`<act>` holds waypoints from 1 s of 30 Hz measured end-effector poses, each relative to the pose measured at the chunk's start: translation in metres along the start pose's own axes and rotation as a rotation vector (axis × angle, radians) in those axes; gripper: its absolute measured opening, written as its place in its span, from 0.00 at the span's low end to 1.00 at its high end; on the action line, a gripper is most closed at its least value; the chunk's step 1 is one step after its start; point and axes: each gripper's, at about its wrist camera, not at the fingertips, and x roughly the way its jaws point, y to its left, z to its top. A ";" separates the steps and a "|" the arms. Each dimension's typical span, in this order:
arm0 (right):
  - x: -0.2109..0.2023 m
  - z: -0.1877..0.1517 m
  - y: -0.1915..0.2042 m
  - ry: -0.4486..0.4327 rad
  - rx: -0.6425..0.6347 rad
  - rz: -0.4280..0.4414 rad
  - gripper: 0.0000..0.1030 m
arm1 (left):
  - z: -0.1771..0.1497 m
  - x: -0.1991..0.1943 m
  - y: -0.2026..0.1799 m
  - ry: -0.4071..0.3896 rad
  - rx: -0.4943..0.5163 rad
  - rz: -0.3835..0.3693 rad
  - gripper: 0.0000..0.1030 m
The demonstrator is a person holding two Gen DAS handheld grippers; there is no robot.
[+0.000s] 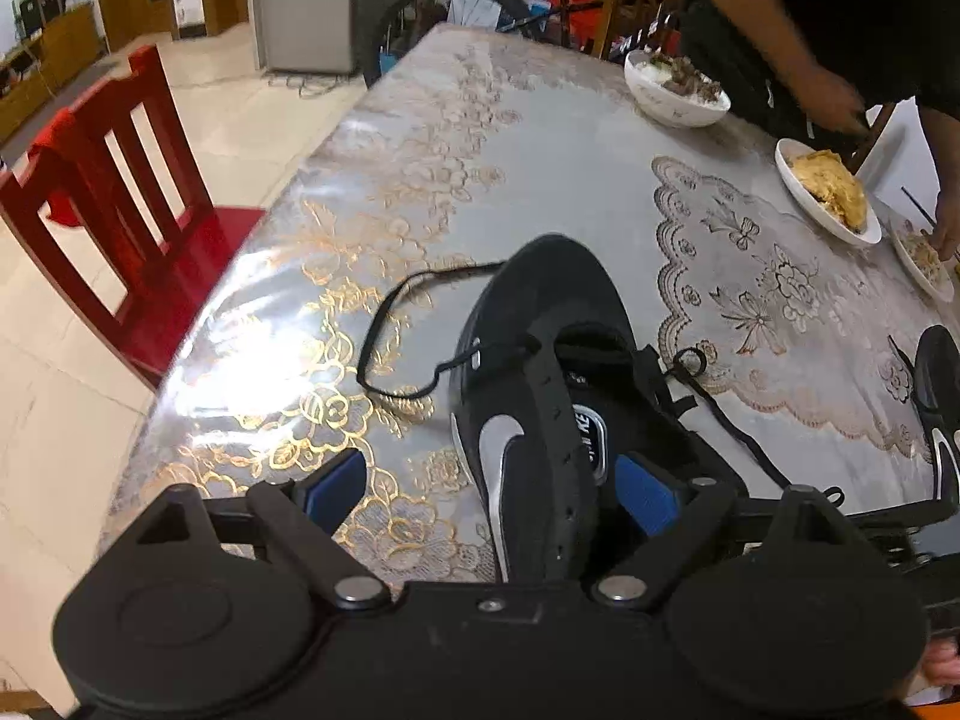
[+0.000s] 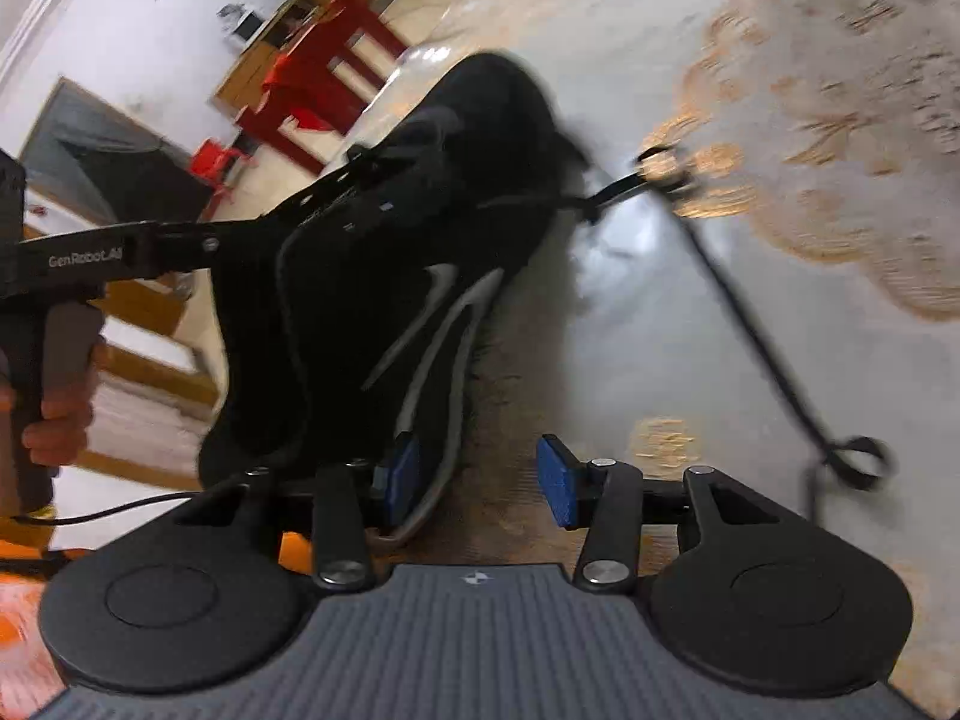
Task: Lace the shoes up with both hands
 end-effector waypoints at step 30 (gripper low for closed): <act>0.014 -0.002 0.038 0.060 -0.596 -0.183 0.24 | -0.027 -0.007 0.003 -0.041 -0.036 0.027 0.86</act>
